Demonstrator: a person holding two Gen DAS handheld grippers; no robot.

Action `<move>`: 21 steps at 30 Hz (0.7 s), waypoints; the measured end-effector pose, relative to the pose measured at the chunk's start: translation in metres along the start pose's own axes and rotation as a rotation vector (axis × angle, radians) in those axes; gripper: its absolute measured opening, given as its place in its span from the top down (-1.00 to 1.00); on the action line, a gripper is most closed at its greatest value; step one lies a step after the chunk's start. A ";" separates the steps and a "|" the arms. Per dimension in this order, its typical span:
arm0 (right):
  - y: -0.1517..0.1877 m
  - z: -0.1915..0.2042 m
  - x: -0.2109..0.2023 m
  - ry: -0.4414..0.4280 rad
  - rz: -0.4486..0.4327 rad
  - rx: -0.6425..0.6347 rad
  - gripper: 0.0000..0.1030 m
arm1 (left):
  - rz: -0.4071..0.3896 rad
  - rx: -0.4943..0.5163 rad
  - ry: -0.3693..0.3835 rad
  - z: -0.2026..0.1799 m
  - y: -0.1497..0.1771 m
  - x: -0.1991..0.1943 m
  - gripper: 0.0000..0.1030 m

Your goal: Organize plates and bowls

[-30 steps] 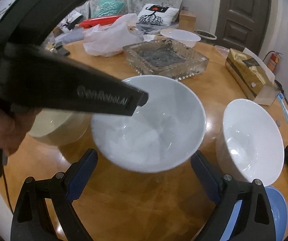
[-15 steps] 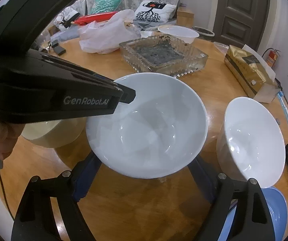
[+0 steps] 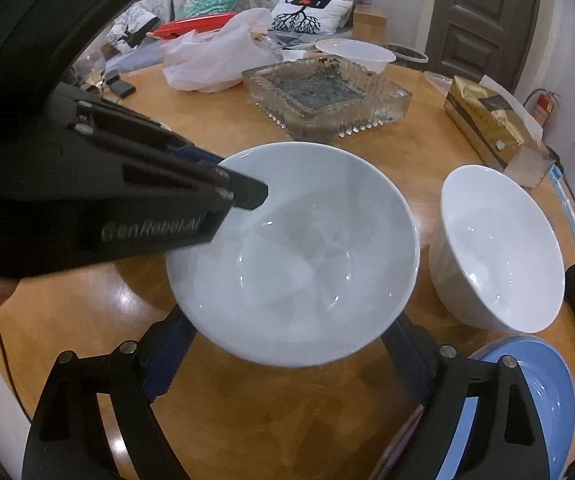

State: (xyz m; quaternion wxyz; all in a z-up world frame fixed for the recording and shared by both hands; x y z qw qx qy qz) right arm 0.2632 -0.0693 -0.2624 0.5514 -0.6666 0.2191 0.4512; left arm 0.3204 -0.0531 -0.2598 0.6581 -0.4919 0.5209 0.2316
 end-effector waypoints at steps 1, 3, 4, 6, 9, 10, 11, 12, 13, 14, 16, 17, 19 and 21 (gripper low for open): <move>-0.001 0.000 0.001 0.006 0.001 -0.001 -0.75 | 0.002 0.003 -0.003 0.000 -0.001 0.001 0.78; -0.002 0.000 0.004 0.011 0.002 0.004 -0.77 | 0.011 -0.005 -0.005 0.000 -0.001 0.003 0.78; -0.002 0.000 0.004 0.010 0.001 0.007 -0.78 | 0.013 -0.007 -0.006 0.000 -0.002 0.004 0.78; -0.002 0.000 0.003 0.018 -0.003 0.000 -0.76 | 0.016 -0.003 -0.013 0.000 -0.001 0.004 0.78; -0.004 -0.001 0.000 0.039 -0.018 -0.012 -0.74 | 0.008 0.013 -0.025 -0.002 -0.001 0.000 0.78; -0.004 0.000 -0.001 0.031 -0.017 -0.008 -0.73 | 0.004 0.010 -0.024 -0.002 -0.001 -0.003 0.78; -0.004 0.000 -0.001 0.021 -0.015 0.001 -0.73 | -0.002 0.003 -0.019 -0.002 -0.002 -0.006 0.78; -0.004 -0.001 -0.002 0.011 -0.015 0.014 -0.73 | -0.007 0.000 -0.016 -0.002 -0.003 -0.008 0.78; -0.005 0.000 -0.004 0.009 -0.019 0.018 -0.73 | -0.012 0.001 -0.019 -0.002 -0.004 -0.011 0.78; -0.007 0.000 -0.007 0.011 -0.029 0.016 -0.73 | -0.016 0.004 -0.029 -0.001 -0.004 -0.014 0.78; -0.011 0.003 -0.014 0.025 -0.053 0.001 -0.73 | -0.023 0.008 -0.044 0.000 -0.006 -0.020 0.78; -0.013 0.004 -0.018 0.028 -0.063 -0.004 -0.73 | -0.028 0.004 -0.044 0.001 -0.008 -0.023 0.78; -0.017 0.005 -0.023 0.024 -0.072 -0.006 -0.73 | -0.043 -0.007 -0.040 0.004 -0.010 -0.031 0.78; -0.023 0.009 -0.028 0.024 -0.084 -0.014 -0.73 | -0.058 -0.012 -0.046 0.005 -0.012 -0.039 0.78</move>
Point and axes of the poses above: each gripper's, at about its wrist camera, not at the fingertips, and x roughly the way its jaws point, z to its left, y to its underside, the point moved 9 cm from there along x, roughly the way its jaws point, and after that the axes turned 1 degree about -z, right-handed, at the moved point
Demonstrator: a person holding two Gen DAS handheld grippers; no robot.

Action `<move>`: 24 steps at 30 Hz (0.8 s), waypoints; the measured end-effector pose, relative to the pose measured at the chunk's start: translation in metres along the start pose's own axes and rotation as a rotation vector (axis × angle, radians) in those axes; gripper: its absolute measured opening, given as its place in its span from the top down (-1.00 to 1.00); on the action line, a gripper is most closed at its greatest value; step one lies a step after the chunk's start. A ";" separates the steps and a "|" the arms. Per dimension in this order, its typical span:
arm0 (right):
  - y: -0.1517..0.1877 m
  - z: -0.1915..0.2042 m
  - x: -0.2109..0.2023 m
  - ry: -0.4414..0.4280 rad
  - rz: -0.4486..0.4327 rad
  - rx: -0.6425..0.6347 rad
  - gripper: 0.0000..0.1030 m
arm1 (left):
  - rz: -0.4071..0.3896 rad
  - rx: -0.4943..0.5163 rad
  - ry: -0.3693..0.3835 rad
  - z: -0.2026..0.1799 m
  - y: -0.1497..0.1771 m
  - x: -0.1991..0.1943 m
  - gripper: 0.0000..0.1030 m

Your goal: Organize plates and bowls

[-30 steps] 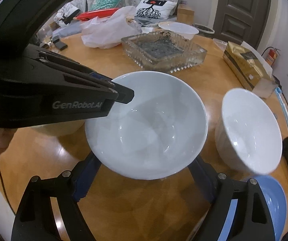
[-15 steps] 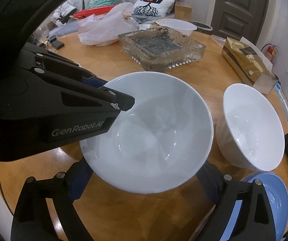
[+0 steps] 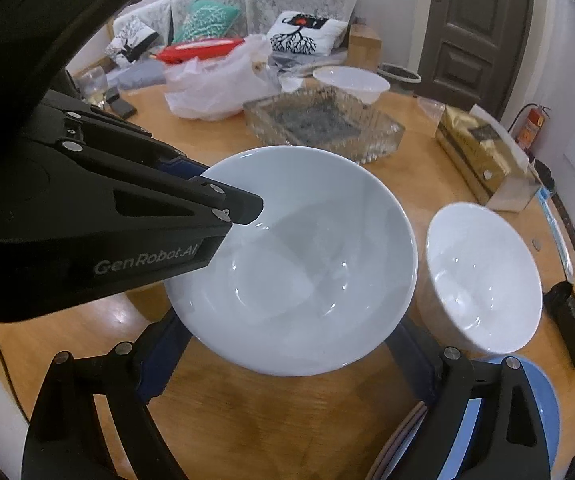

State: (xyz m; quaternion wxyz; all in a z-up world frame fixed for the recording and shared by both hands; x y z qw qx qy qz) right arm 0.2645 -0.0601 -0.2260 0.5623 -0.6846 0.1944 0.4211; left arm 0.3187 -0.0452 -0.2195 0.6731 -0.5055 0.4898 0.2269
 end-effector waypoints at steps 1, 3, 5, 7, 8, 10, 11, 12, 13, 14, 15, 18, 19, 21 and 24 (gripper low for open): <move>-0.003 0.002 -0.002 0.002 -0.008 -0.007 -0.73 | -0.008 0.001 -0.010 0.002 -0.001 -0.005 0.78; -0.009 0.007 -0.006 0.004 -0.021 -0.017 -0.73 | -0.020 -0.003 -0.028 0.007 -0.002 -0.013 0.78; -0.017 0.014 -0.010 -0.005 -0.037 -0.026 -0.73 | -0.030 -0.016 -0.046 0.016 -0.002 -0.023 0.78; -0.024 0.022 -0.013 -0.012 -0.050 -0.038 -0.73 | -0.038 -0.030 -0.055 0.024 -0.001 -0.030 0.78; -0.027 0.026 -0.015 -0.015 -0.056 -0.045 -0.73 | -0.044 -0.040 -0.059 0.029 0.000 -0.036 0.78; -0.034 0.036 -0.016 -0.027 -0.065 -0.060 -0.73 | -0.053 -0.056 -0.066 0.040 0.003 -0.045 0.78; -0.036 0.041 -0.016 -0.033 -0.068 -0.065 -0.73 | -0.057 -0.063 -0.070 0.045 0.004 -0.048 0.78; -0.039 0.045 -0.016 -0.039 -0.070 -0.069 -0.73 | -0.060 -0.070 -0.078 0.050 0.006 -0.051 0.78; -0.041 0.050 -0.016 -0.045 -0.073 -0.071 -0.73 | -0.063 -0.076 -0.089 0.055 0.008 -0.054 0.78; -0.044 0.056 -0.016 -0.052 -0.076 -0.074 -0.73 | -0.064 -0.086 -0.099 0.061 0.010 -0.056 0.78; -0.047 0.060 -0.015 -0.057 -0.077 -0.078 -0.73 | -0.064 -0.094 -0.103 0.066 0.012 -0.058 0.78; -0.052 0.075 -0.011 -0.069 -0.076 -0.100 -0.73 | -0.062 -0.127 -0.107 0.082 0.020 -0.061 0.78; -0.053 0.080 -0.010 -0.073 -0.075 -0.109 -0.73 | -0.060 -0.136 -0.107 0.086 0.023 -0.061 0.78; -0.055 0.089 -0.006 -0.081 -0.066 -0.125 -0.73 | -0.053 -0.154 -0.108 0.096 0.030 -0.061 0.78; -0.053 0.100 0.002 -0.097 -0.043 -0.138 -0.73 | -0.039 -0.179 -0.111 0.107 0.039 -0.056 0.78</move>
Point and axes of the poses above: each gripper's, at about its wrist camera, not at the fingertips, and x roughly the way its jaws point, z to its left, y to its underside, the point moved 9 cm from there along x, roughly the way its jaws point, and after that the axes turned 1 degree about -z, right-handed, at the moved point
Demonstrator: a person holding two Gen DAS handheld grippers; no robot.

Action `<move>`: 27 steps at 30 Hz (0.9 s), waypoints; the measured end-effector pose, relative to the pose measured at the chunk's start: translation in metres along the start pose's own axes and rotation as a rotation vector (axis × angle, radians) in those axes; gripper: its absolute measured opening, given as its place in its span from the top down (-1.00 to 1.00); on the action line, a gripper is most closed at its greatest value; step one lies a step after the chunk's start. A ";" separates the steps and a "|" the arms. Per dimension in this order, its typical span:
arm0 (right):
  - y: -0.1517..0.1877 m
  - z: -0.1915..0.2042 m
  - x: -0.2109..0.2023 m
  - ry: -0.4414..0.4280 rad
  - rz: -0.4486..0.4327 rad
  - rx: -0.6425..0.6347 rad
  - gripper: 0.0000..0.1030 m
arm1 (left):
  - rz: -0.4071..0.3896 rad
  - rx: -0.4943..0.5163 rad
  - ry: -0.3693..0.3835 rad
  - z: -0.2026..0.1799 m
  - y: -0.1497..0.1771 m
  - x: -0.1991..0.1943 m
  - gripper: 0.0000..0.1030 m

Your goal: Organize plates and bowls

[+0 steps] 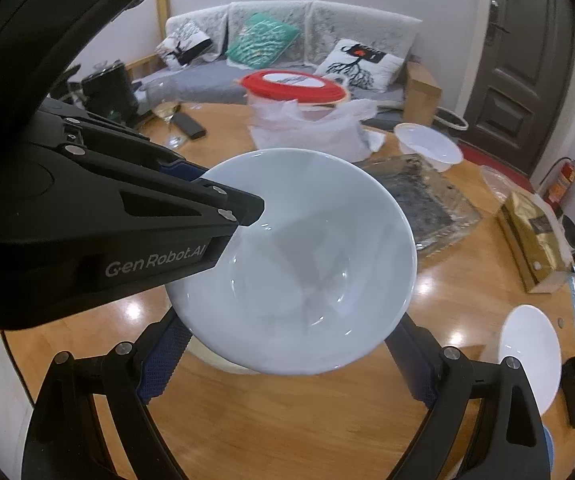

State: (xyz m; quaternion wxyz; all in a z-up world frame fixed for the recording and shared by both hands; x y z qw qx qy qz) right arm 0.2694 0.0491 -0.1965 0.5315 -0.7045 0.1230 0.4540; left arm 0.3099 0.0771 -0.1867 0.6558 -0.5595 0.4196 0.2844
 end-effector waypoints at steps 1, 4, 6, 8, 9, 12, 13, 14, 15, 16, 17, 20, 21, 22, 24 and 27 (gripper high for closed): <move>0.001 0.004 0.004 -0.006 0.012 -0.004 -0.73 | 0.005 -0.005 0.000 0.003 0.002 0.002 0.78; 0.002 0.010 0.011 -0.015 0.032 -0.015 -0.73 | 0.024 -0.023 0.004 0.011 0.009 0.008 0.78; 0.004 0.014 0.016 -0.018 0.046 -0.024 -0.73 | 0.034 -0.035 0.008 0.016 0.014 0.012 0.78; 0.005 0.017 0.020 -0.022 0.059 -0.032 -0.73 | 0.042 -0.045 0.008 0.019 0.017 0.017 0.78; 0.005 0.018 0.022 -0.024 0.066 -0.036 -0.73 | 0.045 -0.050 0.009 0.021 0.019 0.018 0.78; 0.007 0.020 0.028 -0.025 0.083 -0.043 -0.73 | 0.054 -0.065 0.020 0.024 0.023 0.024 0.78; 0.008 0.021 0.030 -0.027 0.089 -0.043 -0.73 | 0.056 -0.067 0.022 0.025 0.024 0.026 0.78; 0.009 0.021 0.031 -0.029 0.093 -0.042 -0.73 | 0.059 -0.068 0.022 0.025 0.024 0.028 0.78; 0.010 0.021 0.032 -0.031 0.099 -0.041 -0.73 | 0.062 -0.069 0.022 0.026 0.025 0.030 0.78; 0.011 0.021 0.033 -0.033 0.103 -0.041 -0.74 | 0.065 -0.070 0.023 0.026 0.026 0.031 0.78; 0.011 0.021 0.033 -0.033 0.102 -0.042 -0.74 | 0.068 -0.073 0.024 0.027 0.027 0.033 0.78; 0.011 0.023 0.033 -0.036 0.105 -0.046 -0.74 | 0.076 -0.083 0.033 0.029 0.030 0.037 0.78; 0.011 0.023 0.033 -0.036 0.106 -0.049 -0.74 | 0.079 -0.083 0.031 0.029 0.030 0.038 0.78; 0.011 0.023 0.033 -0.036 0.108 -0.050 -0.74 | 0.081 -0.081 0.030 0.029 0.031 0.039 0.78; 0.011 0.024 0.032 -0.035 0.111 -0.050 -0.75 | 0.086 -0.081 0.032 0.028 0.033 0.041 0.78; 0.012 0.024 0.032 -0.037 0.114 -0.051 -0.75 | 0.090 -0.082 0.038 0.027 0.034 0.044 0.77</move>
Point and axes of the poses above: each gripper's, at about its wrist camera, not at the fingertips, and x roughly the way its jaws point, z to its left, y to its underside, the point moved 9 cm from there along x, roughly the way its jaws point, and after that the axes turned 1 degree about -z, right-handed, at the moved point
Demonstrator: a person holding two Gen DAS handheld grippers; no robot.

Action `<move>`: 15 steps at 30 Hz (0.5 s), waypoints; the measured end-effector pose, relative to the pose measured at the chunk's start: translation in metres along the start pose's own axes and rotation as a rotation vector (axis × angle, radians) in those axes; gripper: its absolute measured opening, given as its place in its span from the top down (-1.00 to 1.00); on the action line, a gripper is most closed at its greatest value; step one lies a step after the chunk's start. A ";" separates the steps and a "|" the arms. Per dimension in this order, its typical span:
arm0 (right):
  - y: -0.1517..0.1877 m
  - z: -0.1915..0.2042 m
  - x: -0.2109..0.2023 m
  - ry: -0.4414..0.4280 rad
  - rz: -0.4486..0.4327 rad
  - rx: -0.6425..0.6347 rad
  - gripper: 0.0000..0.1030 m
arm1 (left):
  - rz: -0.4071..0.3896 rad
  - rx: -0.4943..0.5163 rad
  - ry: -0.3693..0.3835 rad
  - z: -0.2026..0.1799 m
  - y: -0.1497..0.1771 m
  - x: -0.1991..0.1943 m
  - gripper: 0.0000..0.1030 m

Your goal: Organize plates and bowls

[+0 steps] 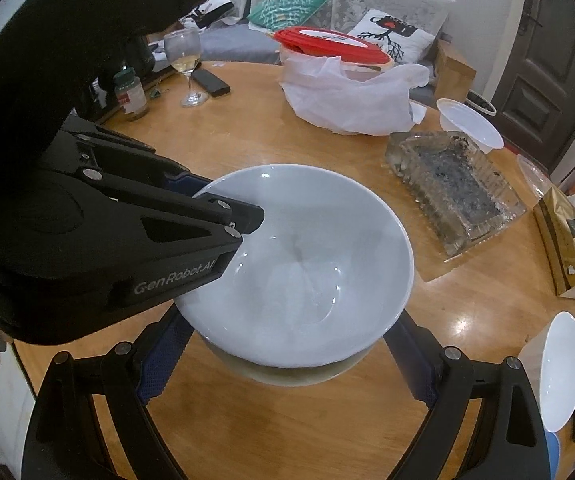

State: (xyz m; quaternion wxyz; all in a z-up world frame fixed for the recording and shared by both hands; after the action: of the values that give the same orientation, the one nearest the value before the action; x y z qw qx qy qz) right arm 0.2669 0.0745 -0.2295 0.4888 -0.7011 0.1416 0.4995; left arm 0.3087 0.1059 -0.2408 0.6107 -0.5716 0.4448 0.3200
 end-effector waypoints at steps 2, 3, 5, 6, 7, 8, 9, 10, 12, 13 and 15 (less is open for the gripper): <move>0.001 0.000 0.000 -0.002 0.004 -0.003 -0.75 | 0.004 0.003 -0.001 -0.001 0.001 0.001 0.76; 0.001 0.000 0.000 -0.004 0.008 -0.005 -0.75 | 0.005 0.004 -0.002 -0.001 0.001 0.002 0.75; 0.002 0.000 -0.001 -0.008 0.011 -0.012 -0.75 | 0.010 0.005 -0.003 -0.001 0.003 0.004 0.75; 0.002 0.000 -0.001 -0.009 0.013 -0.015 -0.75 | 0.011 0.006 -0.003 -0.001 0.003 0.005 0.75; 0.003 0.000 -0.001 -0.010 0.014 -0.016 -0.75 | 0.014 0.006 -0.002 -0.001 0.004 0.006 0.75; 0.004 0.000 -0.002 -0.010 0.015 -0.018 -0.75 | 0.017 0.006 -0.001 -0.002 0.004 0.007 0.74; 0.004 0.000 -0.002 -0.010 0.016 -0.019 -0.75 | 0.019 0.007 -0.001 -0.002 0.005 0.008 0.73; 0.005 0.000 -0.002 -0.009 0.016 -0.021 -0.76 | 0.021 0.010 -0.003 -0.002 0.005 0.009 0.72; 0.006 0.000 -0.002 -0.003 0.019 -0.025 -0.76 | 0.026 0.013 -0.008 -0.003 0.007 0.012 0.72; 0.007 0.000 -0.002 -0.003 0.018 -0.026 -0.76 | 0.024 0.015 -0.014 -0.003 0.007 0.012 0.72; 0.007 0.000 -0.002 -0.005 0.017 -0.024 -0.76 | 0.025 0.017 -0.019 -0.003 0.007 0.012 0.72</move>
State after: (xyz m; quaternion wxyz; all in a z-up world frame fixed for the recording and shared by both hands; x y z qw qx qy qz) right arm 0.2613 0.0706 -0.2319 0.4765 -0.7043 0.1405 0.5071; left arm 0.3068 0.1025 -0.2544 0.6158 -0.5578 0.4486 0.3292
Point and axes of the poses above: each gripper's, at about its wrist camera, not at the fingertips, and x roughly the way its jaws point, z to its left, y to its underside, the point moved 9 cm from there along x, roughly the way its jaws point, and after that the axes turned 1 degree about -z, right-handed, at the moved point
